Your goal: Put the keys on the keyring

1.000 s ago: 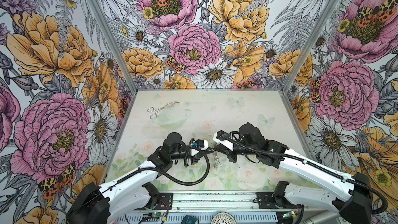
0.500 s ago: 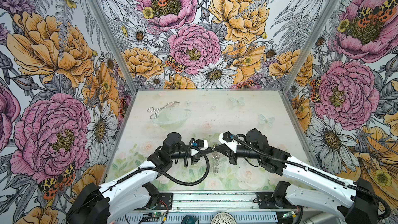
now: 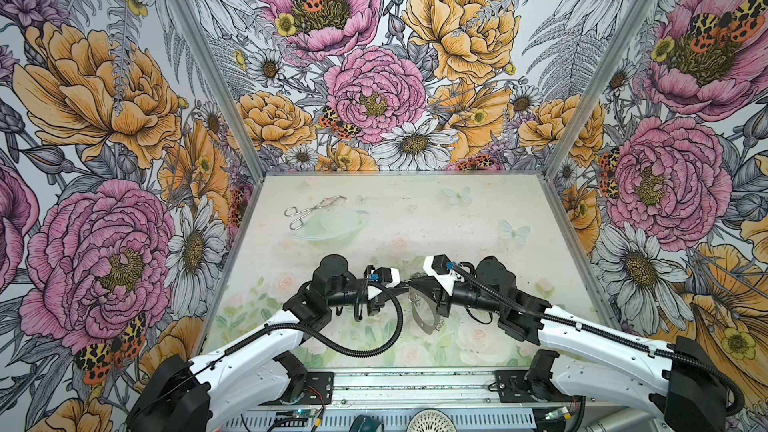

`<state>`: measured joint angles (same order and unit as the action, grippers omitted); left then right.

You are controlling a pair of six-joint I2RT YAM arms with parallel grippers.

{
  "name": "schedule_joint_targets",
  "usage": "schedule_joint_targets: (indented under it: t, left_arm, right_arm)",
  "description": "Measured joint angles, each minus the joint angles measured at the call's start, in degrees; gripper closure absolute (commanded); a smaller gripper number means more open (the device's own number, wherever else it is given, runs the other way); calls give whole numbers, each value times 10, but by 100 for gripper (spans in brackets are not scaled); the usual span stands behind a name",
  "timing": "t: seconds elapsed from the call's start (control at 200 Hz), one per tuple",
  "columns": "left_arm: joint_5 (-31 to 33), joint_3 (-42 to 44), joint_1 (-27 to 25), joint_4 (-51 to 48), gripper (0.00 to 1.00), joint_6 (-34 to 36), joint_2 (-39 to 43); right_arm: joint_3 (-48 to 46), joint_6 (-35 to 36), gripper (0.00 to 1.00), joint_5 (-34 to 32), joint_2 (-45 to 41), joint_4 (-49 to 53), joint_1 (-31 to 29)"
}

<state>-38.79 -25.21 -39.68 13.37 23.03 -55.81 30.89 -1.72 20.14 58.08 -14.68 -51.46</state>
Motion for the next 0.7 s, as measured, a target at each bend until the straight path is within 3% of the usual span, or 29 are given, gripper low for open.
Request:
schedule_joint_targets:
  t: [0.36, 0.54, 0.701]
  left_arm:
    - [9, 21, 1, 12, 79, -7, 35]
    - [4, 24, 1, 21, 82, -12, 41]
    - [-14, 24, 1, 21, 90, -17, 37]
  right_arm:
    - [0, 40, 100, 45, -11, 22, 9]
    - [0, 53, 100, 67, -11, 31, 12]
    - [0, 52, 100, 70, -10, 28, 13]
